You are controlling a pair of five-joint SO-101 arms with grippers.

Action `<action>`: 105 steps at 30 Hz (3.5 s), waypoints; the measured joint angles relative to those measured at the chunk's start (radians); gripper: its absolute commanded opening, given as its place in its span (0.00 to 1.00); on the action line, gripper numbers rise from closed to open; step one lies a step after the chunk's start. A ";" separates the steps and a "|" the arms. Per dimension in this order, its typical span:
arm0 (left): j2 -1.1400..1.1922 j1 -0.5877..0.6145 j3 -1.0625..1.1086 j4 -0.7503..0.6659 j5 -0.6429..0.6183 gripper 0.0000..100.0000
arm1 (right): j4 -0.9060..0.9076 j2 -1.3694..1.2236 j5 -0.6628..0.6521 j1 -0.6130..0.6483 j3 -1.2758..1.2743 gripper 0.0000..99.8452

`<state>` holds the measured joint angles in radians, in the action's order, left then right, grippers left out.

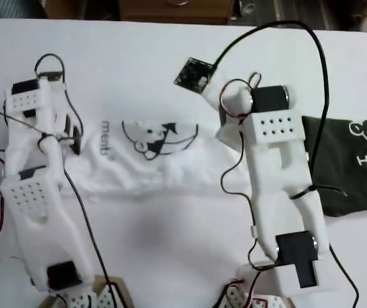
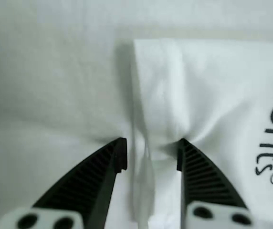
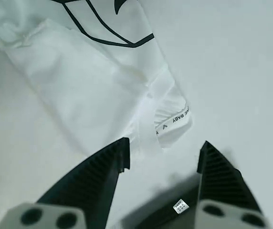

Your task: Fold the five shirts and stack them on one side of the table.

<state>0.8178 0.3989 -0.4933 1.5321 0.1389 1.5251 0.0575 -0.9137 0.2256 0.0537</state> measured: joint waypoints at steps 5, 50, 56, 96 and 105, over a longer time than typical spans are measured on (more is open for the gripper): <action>0.002 -0.002 -0.005 0.020 0.015 0.10 | 0.000 0.000 0.000 0.000 0.000 0.24; -0.453 -0.566 -0.242 0.236 -0.064 0.02 | 0.101 0.597 0.000 -0.471 -0.173 0.24; -0.391 -0.717 -0.242 0.193 -0.069 0.02 | 0.101 0.813 -0.028 -0.657 -0.390 0.24; 0.161 -0.954 -0.623 0.137 -0.072 0.03 | -0.123 1.146 -0.114 -1.171 -0.944 0.24; 0.190 -0.954 -0.669 0.149 -0.035 0.19 | -0.123 1.146 -0.114 -1.171 -0.944 0.24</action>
<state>1.0081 -0.5554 -1.1623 1.6809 0.1036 1.4024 1.2037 -1.0273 -0.9452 -0.8899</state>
